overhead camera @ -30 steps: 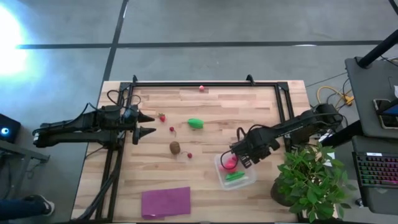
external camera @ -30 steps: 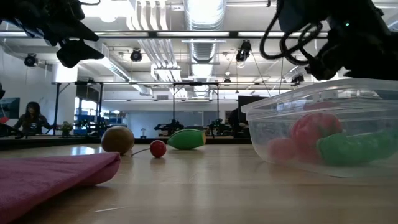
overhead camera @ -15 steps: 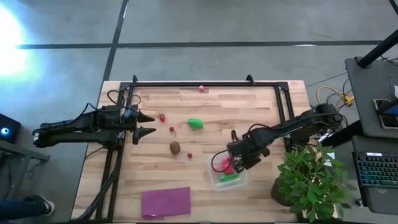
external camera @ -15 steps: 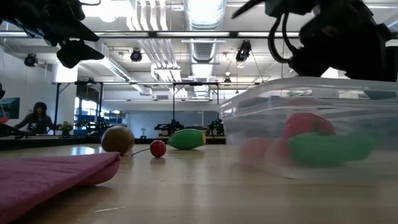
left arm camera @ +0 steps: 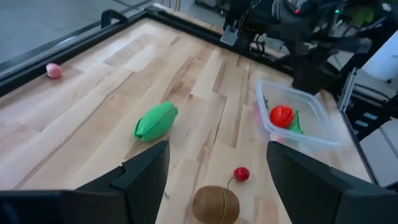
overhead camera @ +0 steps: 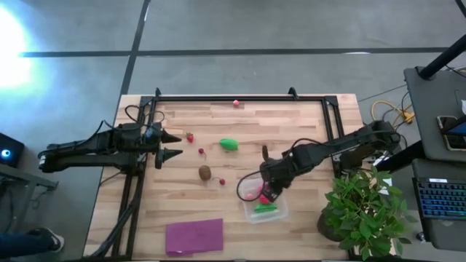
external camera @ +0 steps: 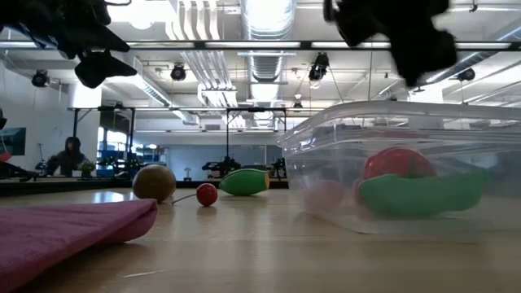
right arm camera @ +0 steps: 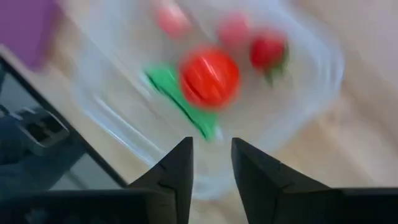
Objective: Pick and placing Produce into tupperware
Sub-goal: Put the pink peach into the transparent container
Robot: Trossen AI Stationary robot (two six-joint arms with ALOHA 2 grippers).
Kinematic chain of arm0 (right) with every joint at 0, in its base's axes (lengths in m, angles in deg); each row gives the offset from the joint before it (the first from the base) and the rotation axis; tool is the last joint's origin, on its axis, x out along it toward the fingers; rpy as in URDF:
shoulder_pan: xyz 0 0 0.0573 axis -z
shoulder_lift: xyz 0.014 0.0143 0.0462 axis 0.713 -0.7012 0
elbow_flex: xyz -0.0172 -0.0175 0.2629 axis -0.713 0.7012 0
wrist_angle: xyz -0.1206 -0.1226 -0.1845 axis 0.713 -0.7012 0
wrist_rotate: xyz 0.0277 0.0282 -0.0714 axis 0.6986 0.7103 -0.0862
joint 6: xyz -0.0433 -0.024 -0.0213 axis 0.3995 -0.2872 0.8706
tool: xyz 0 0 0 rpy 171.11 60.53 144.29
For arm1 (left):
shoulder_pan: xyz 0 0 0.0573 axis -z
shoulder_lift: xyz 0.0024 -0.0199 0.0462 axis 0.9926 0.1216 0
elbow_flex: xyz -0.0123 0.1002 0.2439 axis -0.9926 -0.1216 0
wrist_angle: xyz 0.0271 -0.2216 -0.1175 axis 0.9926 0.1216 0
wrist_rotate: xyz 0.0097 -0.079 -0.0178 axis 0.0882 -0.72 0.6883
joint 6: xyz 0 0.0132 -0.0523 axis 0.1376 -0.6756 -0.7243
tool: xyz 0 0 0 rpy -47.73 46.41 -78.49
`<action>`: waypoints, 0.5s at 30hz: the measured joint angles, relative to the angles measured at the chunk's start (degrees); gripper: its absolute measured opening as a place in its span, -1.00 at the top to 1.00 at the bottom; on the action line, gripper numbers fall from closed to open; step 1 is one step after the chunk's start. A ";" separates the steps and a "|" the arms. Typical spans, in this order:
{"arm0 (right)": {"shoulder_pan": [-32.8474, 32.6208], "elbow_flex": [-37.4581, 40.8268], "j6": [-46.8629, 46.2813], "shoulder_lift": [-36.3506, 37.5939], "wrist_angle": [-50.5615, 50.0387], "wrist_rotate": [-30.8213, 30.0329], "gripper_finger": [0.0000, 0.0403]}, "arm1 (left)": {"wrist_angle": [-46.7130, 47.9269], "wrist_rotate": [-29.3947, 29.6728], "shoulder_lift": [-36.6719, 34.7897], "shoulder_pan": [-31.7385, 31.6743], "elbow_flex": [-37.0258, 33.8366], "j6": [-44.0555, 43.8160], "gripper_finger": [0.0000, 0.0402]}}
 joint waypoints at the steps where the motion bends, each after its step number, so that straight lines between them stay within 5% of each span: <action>1: 0.01 -2.14 1.59 0.00 -0.04 -2.58 0.46 | -0.50 -0.01 -0.01 0.01 0.00 -0.06 -0.27; 6: 1.16 -12.15 9.46 0.07 -0.20 -13.77 0.36 | -1.99 -0.09 -0.24 0.01 0.02 -11.90 -0.27; 15: 9.78 -19.39 15.45 0.00 -0.48 -16.00 0.31 | -8.50 0.69 1.37 0.01 0.07 -17.82 -0.27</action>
